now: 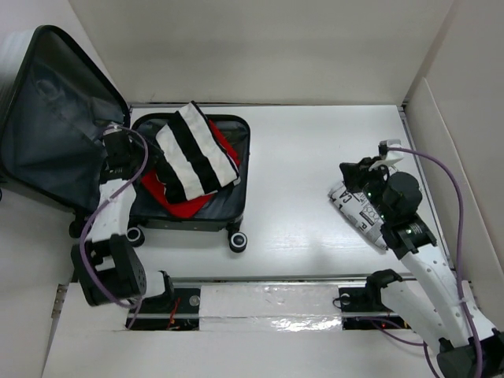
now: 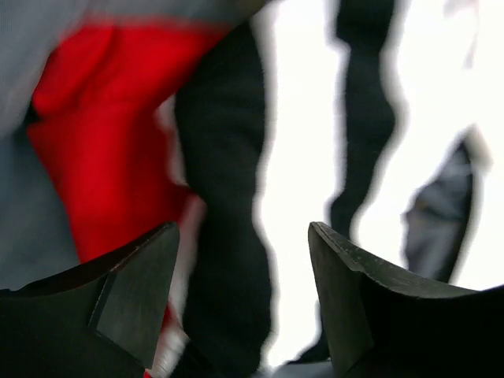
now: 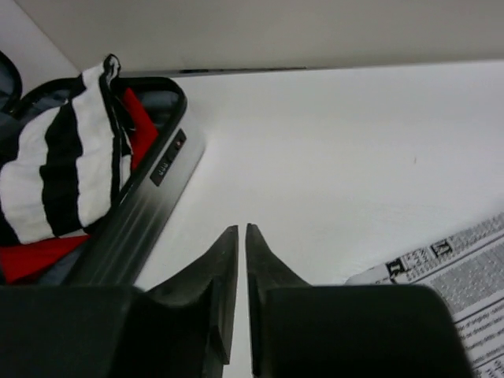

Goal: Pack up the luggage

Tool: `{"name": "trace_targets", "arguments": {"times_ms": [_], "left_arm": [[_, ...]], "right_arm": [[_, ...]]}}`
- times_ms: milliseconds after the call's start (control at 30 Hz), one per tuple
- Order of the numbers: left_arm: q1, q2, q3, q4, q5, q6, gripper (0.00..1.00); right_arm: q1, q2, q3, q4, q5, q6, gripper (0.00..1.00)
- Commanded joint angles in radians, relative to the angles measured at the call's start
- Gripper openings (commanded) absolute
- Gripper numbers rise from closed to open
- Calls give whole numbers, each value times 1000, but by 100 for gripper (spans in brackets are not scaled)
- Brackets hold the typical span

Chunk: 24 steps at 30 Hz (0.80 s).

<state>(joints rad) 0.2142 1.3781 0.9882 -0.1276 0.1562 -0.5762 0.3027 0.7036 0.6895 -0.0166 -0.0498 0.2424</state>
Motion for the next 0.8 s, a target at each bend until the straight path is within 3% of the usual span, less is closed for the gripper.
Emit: {"name": "trace_targets", "arguments": {"times_ms": [0,100,133,167,200,267,300,367,433,467,567,633,700,767], "left_arm": [[-56,-185,18,72,-55,-33,63],[-175,-276,38,79,-102,-7,58],[-212,-318,35,82,-119,2,56],[-249,-338,26,91,-124,9,54],[-283,-358,12,114,-121,13,48],[-378,-408,-42,149,-72,0,35],[-413,-421,-61,184,-51,-10,26],[-530,-439,-130,235,3,-40,8],[-623,-424,-172,272,-27,-50,0],[-722,-419,-184,282,-55,-56,0],[-840,-399,-243,376,-109,-70,0],[-849,-367,-256,422,-84,-68,6],[-872,-356,-275,463,-76,-60,13],[-898,-355,-292,473,-90,-47,16]], "right_arm": [[9,37,-34,-10,99,11,10],[9,83,-64,-16,177,27,15],[9,109,-73,-16,200,32,24],[9,126,-93,-2,224,37,47],[-2,144,-96,-2,261,38,58],[-13,225,-90,-19,281,50,78],[-23,255,-78,-32,315,58,81],[-45,347,-65,-60,338,77,84],[-68,404,-56,-63,324,87,84],[-79,431,-56,-60,321,92,85],[-79,540,-42,-74,298,112,85],[-79,611,-22,-72,266,118,74],[-70,643,5,-86,254,124,77],[-56,700,65,-103,260,124,70]]}}
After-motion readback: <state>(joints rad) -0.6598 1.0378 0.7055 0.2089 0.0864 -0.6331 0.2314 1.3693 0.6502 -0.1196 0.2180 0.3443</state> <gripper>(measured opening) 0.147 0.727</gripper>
